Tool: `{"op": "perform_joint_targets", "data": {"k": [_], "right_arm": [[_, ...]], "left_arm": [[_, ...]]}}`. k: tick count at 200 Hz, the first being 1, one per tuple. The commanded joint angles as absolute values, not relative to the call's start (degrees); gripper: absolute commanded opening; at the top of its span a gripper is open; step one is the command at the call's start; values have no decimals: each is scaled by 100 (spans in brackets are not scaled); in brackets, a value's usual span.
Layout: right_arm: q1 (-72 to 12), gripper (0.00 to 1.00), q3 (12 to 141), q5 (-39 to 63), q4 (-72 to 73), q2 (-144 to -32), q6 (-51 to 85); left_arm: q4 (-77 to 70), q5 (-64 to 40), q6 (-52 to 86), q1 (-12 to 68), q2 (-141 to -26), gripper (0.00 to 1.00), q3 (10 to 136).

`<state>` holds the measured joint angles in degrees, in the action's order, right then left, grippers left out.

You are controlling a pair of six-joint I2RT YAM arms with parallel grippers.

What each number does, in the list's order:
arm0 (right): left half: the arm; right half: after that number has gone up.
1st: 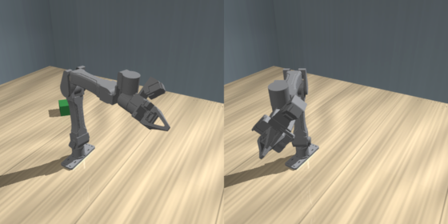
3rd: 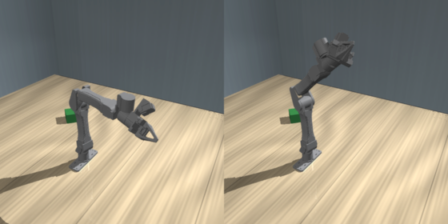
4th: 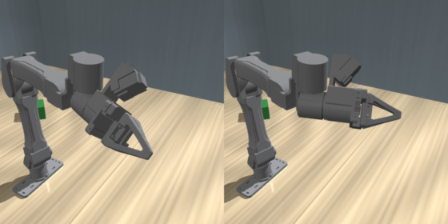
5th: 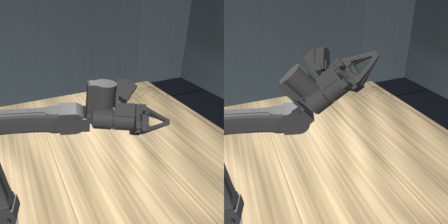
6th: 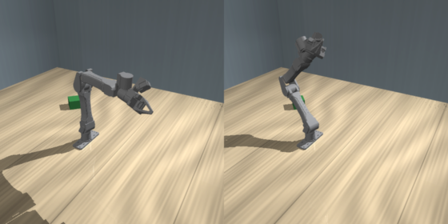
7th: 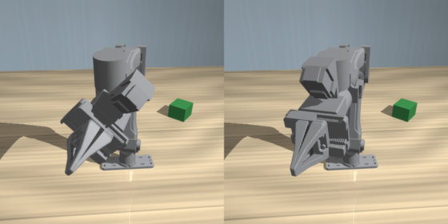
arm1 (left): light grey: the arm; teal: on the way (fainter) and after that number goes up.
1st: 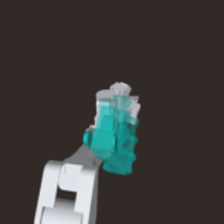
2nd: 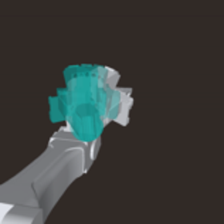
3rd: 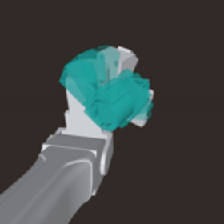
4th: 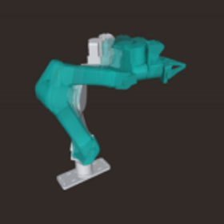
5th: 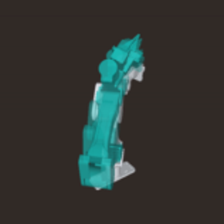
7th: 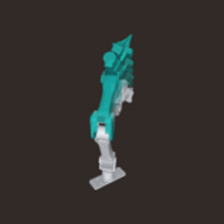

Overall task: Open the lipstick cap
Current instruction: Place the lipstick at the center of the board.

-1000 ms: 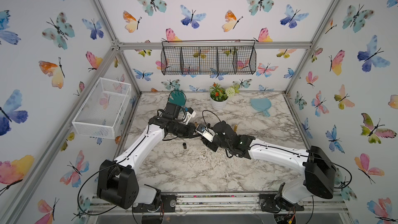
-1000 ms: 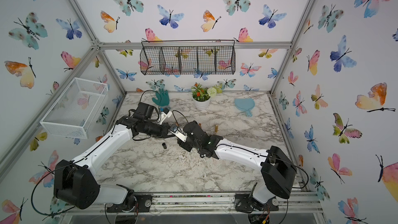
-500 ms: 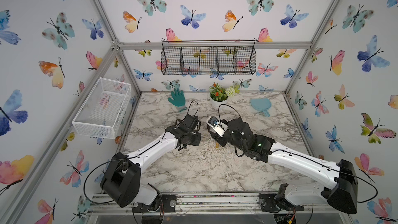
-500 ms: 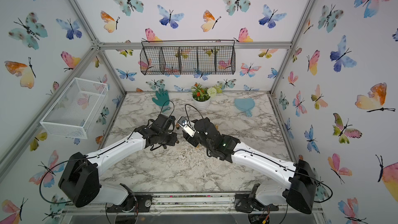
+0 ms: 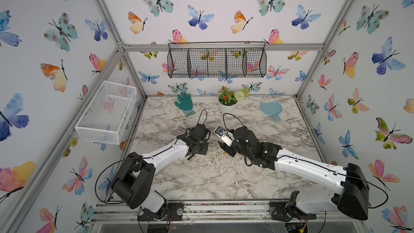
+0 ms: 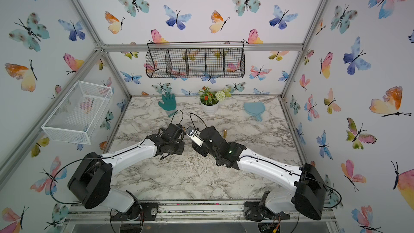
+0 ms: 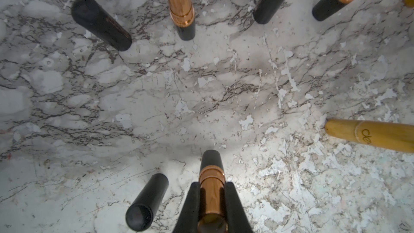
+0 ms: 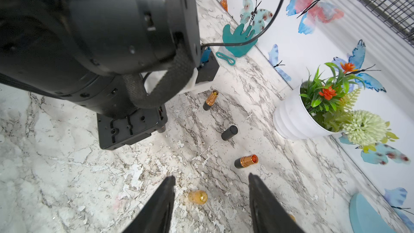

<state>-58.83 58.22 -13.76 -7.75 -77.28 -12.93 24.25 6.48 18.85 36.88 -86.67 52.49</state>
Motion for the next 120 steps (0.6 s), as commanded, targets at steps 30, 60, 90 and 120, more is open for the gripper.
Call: {"op": "perform_joint_targets", "data": {"k": [30,60,90,120], "right_arm": [[-5889,56,5748,-1458,-739,-7804,-1169],[-5889,56,5741,-1457,-756,-7840,-1165],[-5889,56,5731,-1470,-783,-7849,-1169],[-5889,56,5769,-1541,-852,-7829,-1171]], "left_arm": [[2669,336,1724,3744,-8995,13,5493],[2769,308,1697,3770,-9202,22,5645],[2875,316,1657,3779,-9267,28,5776],[3002,338,1644,3788,-9299,42,5922]]}}
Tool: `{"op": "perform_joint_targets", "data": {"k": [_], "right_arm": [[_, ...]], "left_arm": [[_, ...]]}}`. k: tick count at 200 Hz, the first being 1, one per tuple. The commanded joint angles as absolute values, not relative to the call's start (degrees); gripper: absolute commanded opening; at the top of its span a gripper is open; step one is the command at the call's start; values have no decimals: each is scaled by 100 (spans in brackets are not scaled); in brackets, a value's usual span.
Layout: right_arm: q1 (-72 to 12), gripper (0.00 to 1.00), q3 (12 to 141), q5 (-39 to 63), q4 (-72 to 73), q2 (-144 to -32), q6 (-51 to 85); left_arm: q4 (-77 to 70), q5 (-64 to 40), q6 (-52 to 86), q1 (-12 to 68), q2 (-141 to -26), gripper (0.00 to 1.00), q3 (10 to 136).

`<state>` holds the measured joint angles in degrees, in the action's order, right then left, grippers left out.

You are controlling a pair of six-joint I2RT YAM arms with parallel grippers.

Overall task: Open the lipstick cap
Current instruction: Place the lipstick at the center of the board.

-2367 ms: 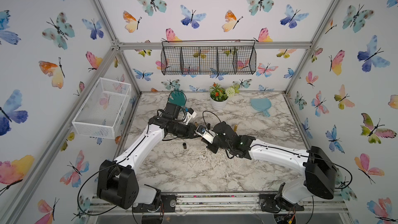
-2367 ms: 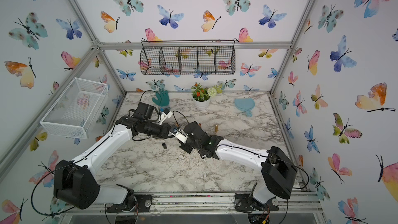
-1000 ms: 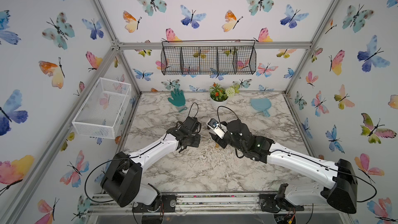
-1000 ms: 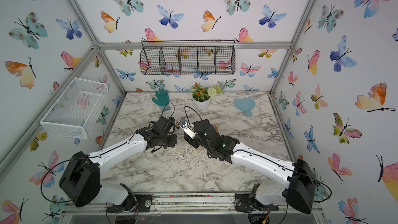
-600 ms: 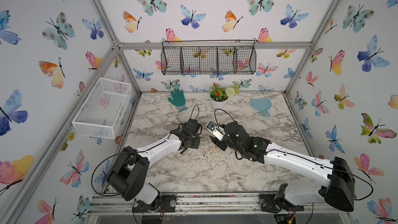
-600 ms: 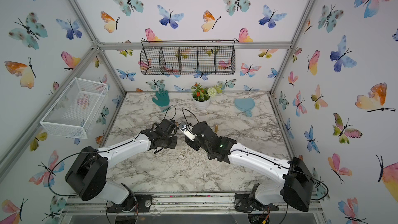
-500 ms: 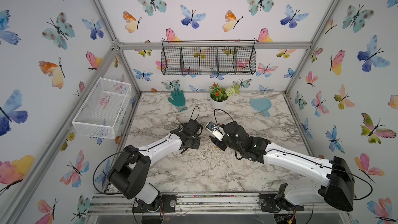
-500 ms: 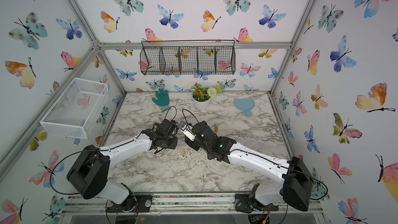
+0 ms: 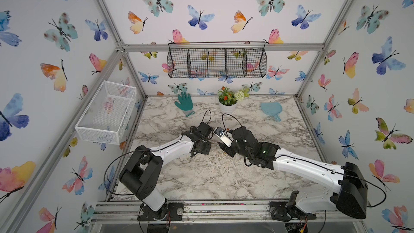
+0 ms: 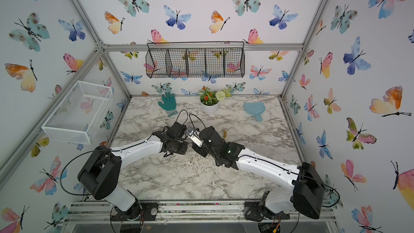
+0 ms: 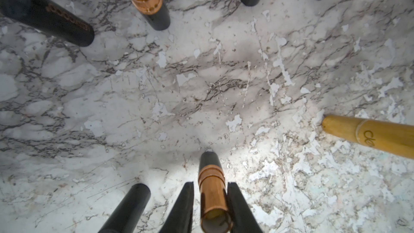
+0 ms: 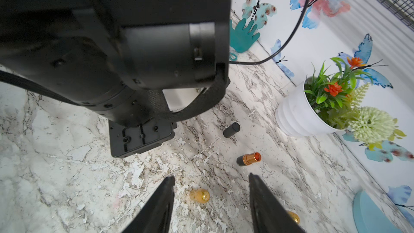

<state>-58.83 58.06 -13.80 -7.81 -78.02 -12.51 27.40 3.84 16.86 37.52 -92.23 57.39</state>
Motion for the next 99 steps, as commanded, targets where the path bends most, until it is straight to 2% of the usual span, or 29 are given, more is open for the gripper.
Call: {"op": "perform_joint_targets", "data": {"k": [1,13,42,99], "right_arm": [[-5889,56,5772,-1544,-852,-7826,-1170],[-5889,56,5794,-1590,-872,-7760,-1169],[-5889,56,5801,-1509,-1046,-7432,-1045],[-5889,56,5808,-2187,-1647,-6099,-914]], "left_arm": [[3008,336,1644,3788,-9294,43,5927],[3089,369,1651,3791,-9225,50,6031],[3378,391,1707,3791,-8938,58,6460],[3846,-281,1626,4207,-9101,64,7587]]}}
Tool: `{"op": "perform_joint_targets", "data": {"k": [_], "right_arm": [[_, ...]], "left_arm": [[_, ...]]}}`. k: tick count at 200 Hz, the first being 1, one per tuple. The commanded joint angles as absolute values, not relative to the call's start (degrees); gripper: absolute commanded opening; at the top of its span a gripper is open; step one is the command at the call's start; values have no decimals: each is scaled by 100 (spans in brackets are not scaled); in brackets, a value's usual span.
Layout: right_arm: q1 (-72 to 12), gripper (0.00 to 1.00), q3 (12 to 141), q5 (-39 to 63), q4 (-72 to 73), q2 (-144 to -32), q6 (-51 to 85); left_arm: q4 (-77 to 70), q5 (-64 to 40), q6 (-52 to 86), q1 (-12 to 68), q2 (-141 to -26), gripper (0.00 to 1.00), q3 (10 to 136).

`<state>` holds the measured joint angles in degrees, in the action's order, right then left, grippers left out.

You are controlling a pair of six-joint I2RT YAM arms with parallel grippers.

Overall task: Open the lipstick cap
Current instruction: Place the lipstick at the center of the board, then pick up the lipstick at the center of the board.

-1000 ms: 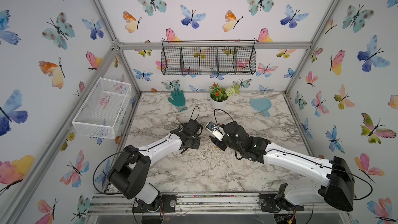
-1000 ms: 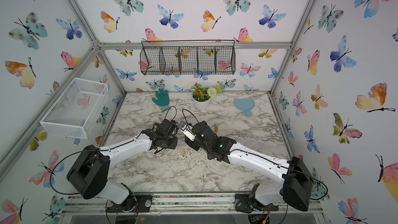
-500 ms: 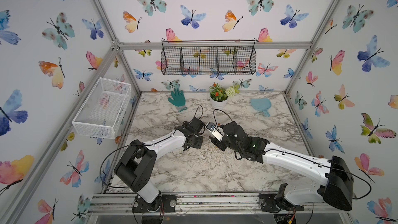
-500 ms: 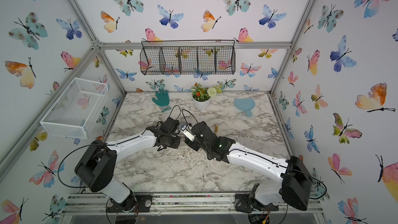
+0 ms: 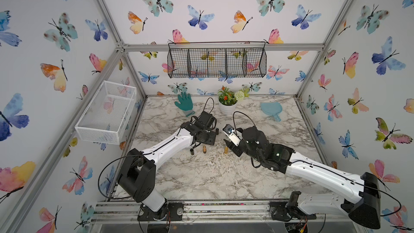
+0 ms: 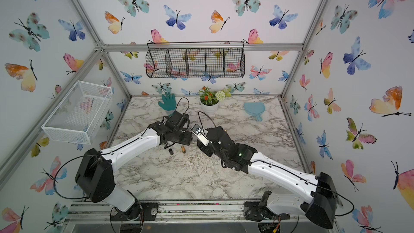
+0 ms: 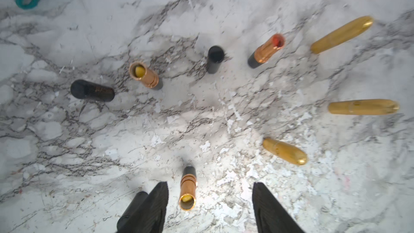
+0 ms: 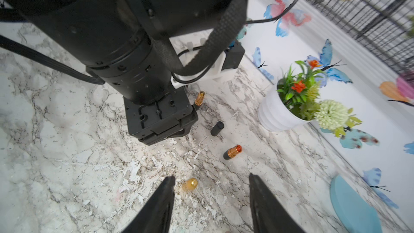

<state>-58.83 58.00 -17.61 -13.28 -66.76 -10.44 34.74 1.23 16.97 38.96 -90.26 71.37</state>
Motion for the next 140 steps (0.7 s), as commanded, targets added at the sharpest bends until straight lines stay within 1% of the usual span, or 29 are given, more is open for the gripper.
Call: {"op": "perform_joint_targets", "data": {"k": [1,27,50,83,122,140], "right_arm": [[-5889,56,5804,-2192,-1659,-6077,-914],[-5889,57,5862,-2374,-1798,-5570,-855],[-5889,57,5801,-2417,-1863,-5324,-770],[-5889,57,5688,-2400,-2006,-5399,-666],[-5889,58,5590,-2327,-1957,-5532,-594],[-5889,58,5523,-2295,-1849,-5544,-598]], "left_arm": [[3852,-277,1622,4222,-9121,64,7612],[3890,-301,1583,4524,-9610,64,8050],[3929,-48,1588,4759,-10089,64,8351],[3974,456,1583,4975,-10690,64,8612],[4063,561,1553,5012,-11094,62,8745],[4068,529,1523,5010,-11172,59,8729]]}}
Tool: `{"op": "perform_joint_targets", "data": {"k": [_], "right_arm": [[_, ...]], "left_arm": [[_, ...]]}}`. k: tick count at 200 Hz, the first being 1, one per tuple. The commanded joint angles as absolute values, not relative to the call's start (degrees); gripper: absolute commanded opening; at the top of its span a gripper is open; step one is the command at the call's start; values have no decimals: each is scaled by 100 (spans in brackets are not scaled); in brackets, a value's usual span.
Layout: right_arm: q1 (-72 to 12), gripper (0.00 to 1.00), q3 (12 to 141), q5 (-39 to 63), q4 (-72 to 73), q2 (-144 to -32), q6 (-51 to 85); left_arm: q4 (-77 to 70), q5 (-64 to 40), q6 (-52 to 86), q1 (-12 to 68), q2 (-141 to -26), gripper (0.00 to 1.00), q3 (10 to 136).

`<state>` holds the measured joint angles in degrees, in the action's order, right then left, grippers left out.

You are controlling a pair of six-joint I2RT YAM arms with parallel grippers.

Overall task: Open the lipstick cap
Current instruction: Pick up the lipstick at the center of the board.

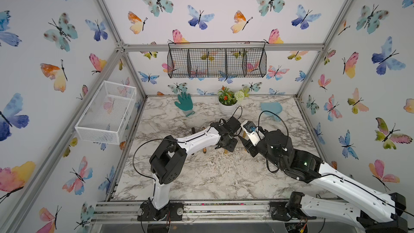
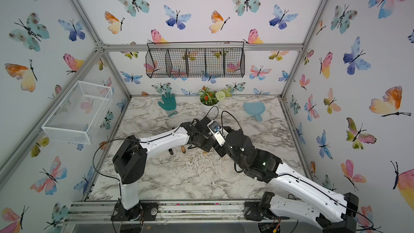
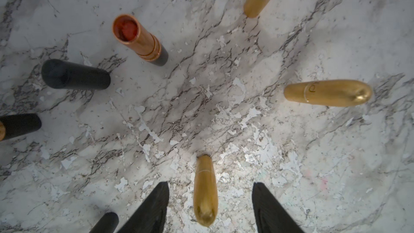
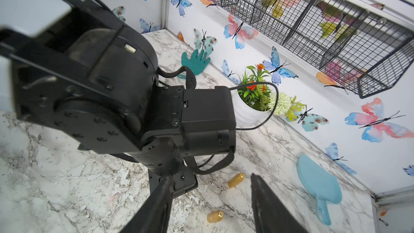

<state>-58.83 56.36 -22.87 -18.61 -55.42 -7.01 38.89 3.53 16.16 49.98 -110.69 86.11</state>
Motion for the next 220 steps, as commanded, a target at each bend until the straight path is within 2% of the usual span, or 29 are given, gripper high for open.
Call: {"op": "perform_joint_targets", "data": {"k": [1,75,94,120,142,187,220], "right_arm": [[-5889,58,5521,-2290,-1848,-5541,-598],[-5889,58,5399,-2261,-1695,-5772,-633],[-5889,58,5372,-2250,-1638,-5796,-633],[-5889,58,5333,-2241,-1582,-5823,-641],[-5889,58,5306,-2233,-1556,-5851,-642],[-5889,58,5287,-2232,-1525,-5880,-659],[-5889,58,5282,-2235,-1540,-5886,-659]], "left_arm": [[4069,519,1517,5010,-11176,58,8728],[4052,181,1516,5022,-11285,37,8633],[4052,137,1519,5024,-11268,37,8570],[4071,73,1538,5023,-11250,45,8488],[4074,17,1547,5021,-11223,46,8440],[4069,49,1550,5029,-11197,36,8446],[4052,53,1525,5037,-11215,24,8499]]}}
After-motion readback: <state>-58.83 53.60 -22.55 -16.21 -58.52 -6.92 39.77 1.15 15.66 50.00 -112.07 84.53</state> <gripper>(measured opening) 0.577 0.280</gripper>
